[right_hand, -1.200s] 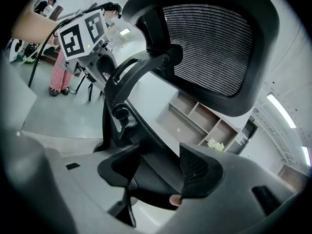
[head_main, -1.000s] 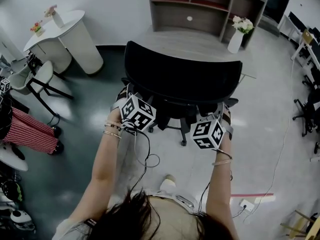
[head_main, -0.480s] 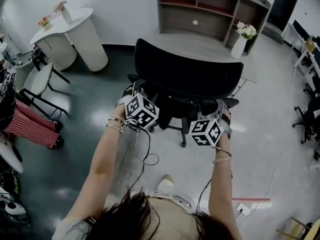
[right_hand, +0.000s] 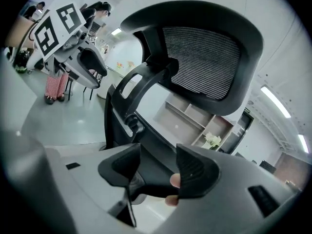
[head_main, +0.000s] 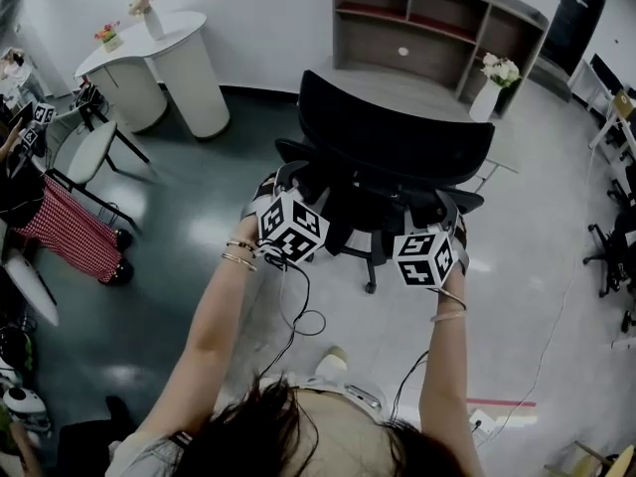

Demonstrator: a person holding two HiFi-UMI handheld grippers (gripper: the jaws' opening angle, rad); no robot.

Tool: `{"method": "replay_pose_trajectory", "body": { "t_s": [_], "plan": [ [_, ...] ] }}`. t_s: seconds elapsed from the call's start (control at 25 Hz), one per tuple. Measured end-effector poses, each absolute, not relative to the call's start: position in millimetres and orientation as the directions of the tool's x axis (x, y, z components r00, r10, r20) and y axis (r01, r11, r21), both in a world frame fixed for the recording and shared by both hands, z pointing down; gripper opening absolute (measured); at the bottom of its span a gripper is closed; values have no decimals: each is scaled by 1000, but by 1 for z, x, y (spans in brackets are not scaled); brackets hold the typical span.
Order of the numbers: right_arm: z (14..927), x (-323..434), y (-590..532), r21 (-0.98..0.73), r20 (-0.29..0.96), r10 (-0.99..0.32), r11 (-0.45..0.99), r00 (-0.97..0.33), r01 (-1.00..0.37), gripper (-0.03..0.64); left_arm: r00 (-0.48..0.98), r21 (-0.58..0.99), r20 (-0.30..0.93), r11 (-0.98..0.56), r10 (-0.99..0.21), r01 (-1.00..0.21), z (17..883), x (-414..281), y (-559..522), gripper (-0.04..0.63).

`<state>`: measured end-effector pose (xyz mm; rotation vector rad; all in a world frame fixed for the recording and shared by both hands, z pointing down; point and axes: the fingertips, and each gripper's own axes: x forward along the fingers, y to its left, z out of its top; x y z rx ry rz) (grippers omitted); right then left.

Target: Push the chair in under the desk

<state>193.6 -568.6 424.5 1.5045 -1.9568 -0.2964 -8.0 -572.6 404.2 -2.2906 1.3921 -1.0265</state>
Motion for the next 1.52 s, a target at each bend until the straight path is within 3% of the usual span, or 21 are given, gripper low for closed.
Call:
{"method": "replay_pose_trajectory", "body": {
  "t_s": [0.32, 1.52],
  "plan": [
    [423, 187, -527, 453, 356, -923, 304, -142, -838, 230, 317, -526, 358, -470, -878, -709, 391, -12, -532, 187],
    [409, 145, -329, 289, 284, -951, 204, -120, -935, 110, 300, -413, 238, -376, -924, -829, 391, -57, -354, 78]
  ]
}}
